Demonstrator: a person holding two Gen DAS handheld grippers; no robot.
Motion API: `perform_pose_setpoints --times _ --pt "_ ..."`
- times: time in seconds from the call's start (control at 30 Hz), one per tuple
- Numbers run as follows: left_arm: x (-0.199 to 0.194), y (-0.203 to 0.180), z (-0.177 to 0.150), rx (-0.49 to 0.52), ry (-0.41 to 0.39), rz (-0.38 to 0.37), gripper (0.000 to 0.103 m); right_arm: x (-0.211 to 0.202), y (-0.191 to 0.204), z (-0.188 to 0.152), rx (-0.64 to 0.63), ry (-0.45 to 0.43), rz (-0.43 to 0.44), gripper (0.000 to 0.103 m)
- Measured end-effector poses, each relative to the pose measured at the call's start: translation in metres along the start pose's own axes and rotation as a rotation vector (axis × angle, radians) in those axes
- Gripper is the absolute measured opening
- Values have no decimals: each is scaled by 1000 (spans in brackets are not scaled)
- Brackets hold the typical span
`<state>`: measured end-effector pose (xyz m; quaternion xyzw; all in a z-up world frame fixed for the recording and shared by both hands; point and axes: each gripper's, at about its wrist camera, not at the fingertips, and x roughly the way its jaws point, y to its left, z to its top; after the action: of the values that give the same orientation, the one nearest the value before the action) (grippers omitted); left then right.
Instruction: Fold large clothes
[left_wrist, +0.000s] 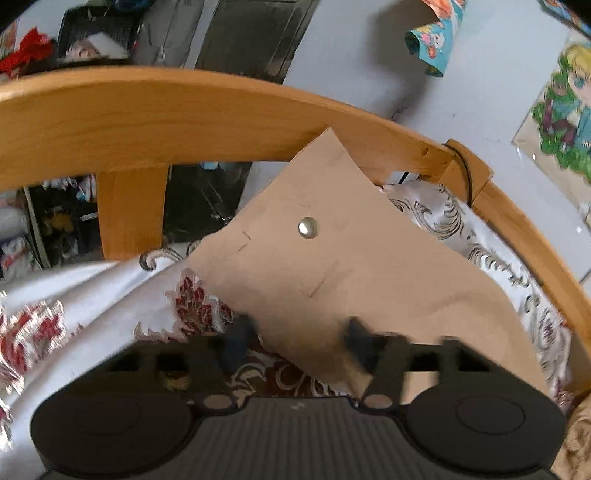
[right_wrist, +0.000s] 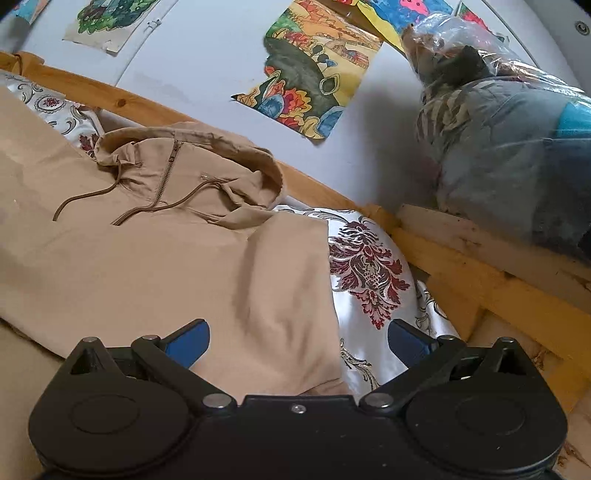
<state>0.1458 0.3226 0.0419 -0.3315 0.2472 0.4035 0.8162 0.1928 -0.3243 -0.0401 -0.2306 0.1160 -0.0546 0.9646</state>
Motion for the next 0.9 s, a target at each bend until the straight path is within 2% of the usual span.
perform_pose_setpoints --times 0.03,0.07,0.1,0.13,0.2,0.3,0.4,0.5,0.6,0.67,0.8,0.9 --pt "-1 -2 -1 11 -5 1 37 0 0 0 5 2 -1 102" --pt "-4 -5 -2 17 -19 -1 34 1 -1 0 9 6 -1 102" --pt "-8 -7 -4 24 -38 -3 25 0 0 0 12 9 -3 102" --pt "-13 -9 -6 33 -53 -7 20 -1 0 0 14 11 -5 102" --pt "-25 -18 -4 61 -97 -27 14 -2 -1 0 21 15 -7 102" --pt "-58 -44 -9 160 -212 -97 10 -4 -3 2 37 9 -7 102" --pt "-99 -81 -13 285 -350 -212 9 -7 -6 5 61 -2 -5 102" --pt "-142 -123 -22 416 -429 -401 9 -10 -11 9 93 -11 -6 102" --pt "-174 -168 -39 537 -426 -619 9 -13 -17 12 125 -20 -19 102" --pt "-190 -194 -57 615 -419 -721 9 -14 -19 13 134 -27 -46 102" --pt "-203 -235 -104 734 -345 -885 9 -15 -24 13 138 -43 -81 102" --pt "-198 -255 -148 802 -222 -966 9 -14 -28 12 168 -42 -91 102"
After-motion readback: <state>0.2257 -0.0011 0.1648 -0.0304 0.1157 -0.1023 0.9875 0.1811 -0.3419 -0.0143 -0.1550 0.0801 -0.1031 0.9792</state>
